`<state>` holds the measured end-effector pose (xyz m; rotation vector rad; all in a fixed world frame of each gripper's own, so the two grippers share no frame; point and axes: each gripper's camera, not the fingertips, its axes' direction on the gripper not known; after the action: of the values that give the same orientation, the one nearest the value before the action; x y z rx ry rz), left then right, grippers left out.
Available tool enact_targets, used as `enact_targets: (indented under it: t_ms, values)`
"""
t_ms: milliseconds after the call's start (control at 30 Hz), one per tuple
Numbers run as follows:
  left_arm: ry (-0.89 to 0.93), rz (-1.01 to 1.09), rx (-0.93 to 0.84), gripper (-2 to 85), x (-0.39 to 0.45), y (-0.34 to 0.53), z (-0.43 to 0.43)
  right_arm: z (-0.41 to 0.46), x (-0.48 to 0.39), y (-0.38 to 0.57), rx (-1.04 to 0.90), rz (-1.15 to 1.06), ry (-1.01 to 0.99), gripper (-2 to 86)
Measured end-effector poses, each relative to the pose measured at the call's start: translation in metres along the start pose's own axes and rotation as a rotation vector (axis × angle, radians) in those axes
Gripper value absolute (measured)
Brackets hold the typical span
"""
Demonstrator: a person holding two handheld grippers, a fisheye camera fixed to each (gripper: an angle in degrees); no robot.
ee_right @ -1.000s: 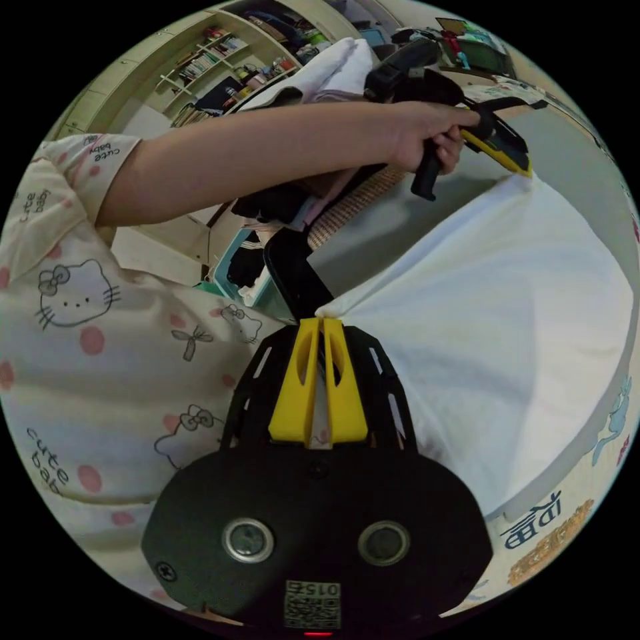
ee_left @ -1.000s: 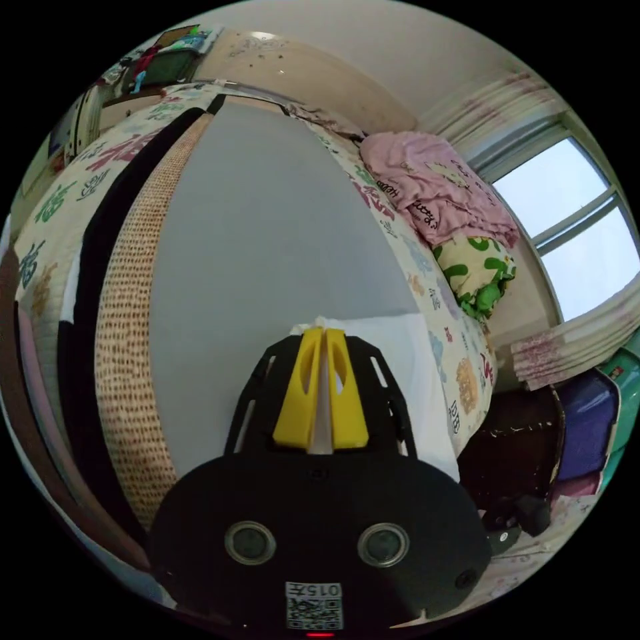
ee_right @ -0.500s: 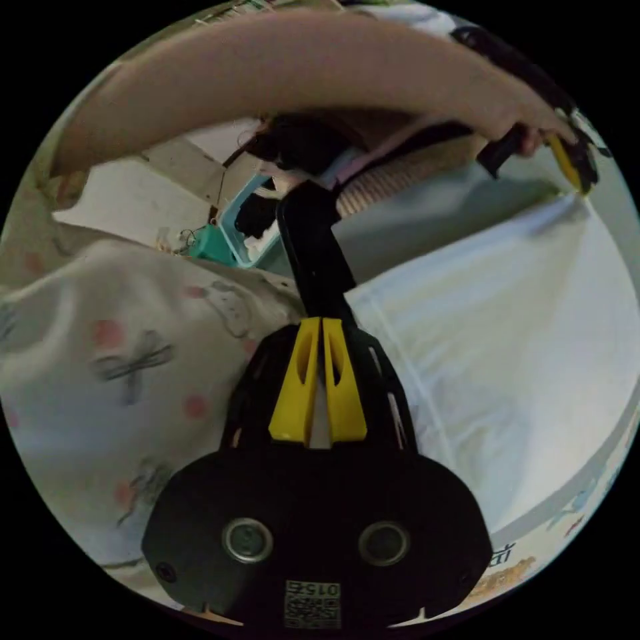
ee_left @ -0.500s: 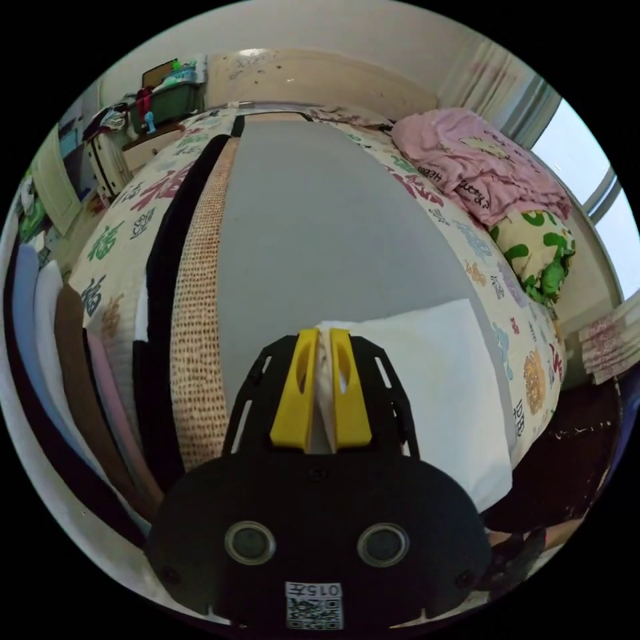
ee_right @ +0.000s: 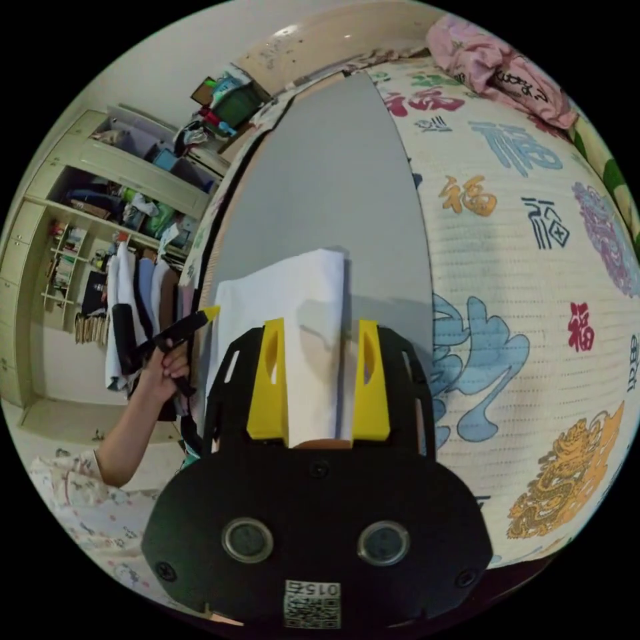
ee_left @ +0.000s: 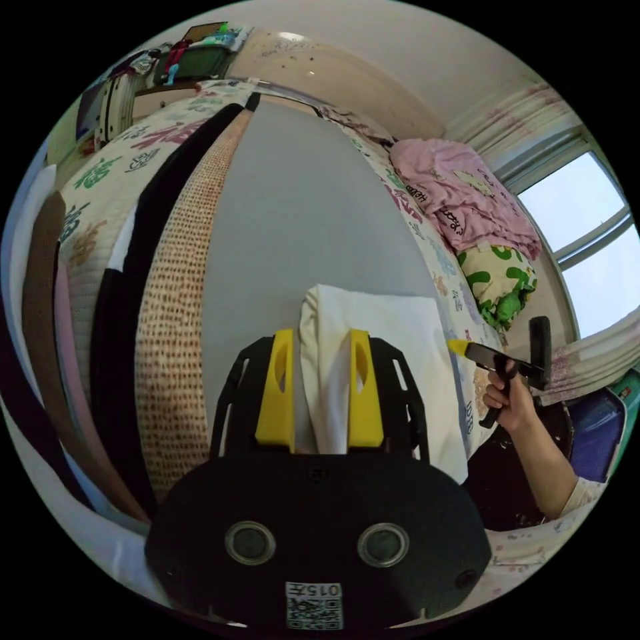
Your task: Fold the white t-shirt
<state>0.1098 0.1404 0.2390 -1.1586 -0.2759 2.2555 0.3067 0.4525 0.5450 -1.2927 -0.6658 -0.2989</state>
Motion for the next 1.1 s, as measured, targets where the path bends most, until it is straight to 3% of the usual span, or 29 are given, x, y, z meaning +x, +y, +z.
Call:
enact_targets:
  t_ms: [133, 267, 433, 667, 867, 1100]
  values:
    - [0.023, -0.021, 0.003, 10.5, 0.001, 0.0, -0.025, 0.037, 0.059, -0.052, -0.026, 0.052, -0.048, 9.0]
    - [0.104, -0.031, -0.059, 3.8, 0.007, 0.006, -0.054, 0.059, 0.123, -0.074, -0.057, 0.036, -0.029, 3.4]
    - [0.096, 0.156, 0.311, 1.7, 0.064, 0.072, -0.211, -0.004, 0.171, -0.071, 0.111, -0.238, -0.213, 1.7]
    - [0.086, 0.27, 0.85, 1.0, 0.092, 0.219, -0.549, -0.169, 0.172, -0.076, 0.393, -0.89, -0.453, 1.2]
    - [-0.344, 0.446, 1.266, 0.9, 0.171, 0.41, -0.79, -0.213, 0.178, -0.072, 0.474, -1.364, -0.696, 1.1]
    - [-0.756, 0.158, 1.395, 0.9, 0.208, 0.627, -0.945, -0.111, 0.224, -0.064, 0.133, -1.535, -0.893, 1.1]
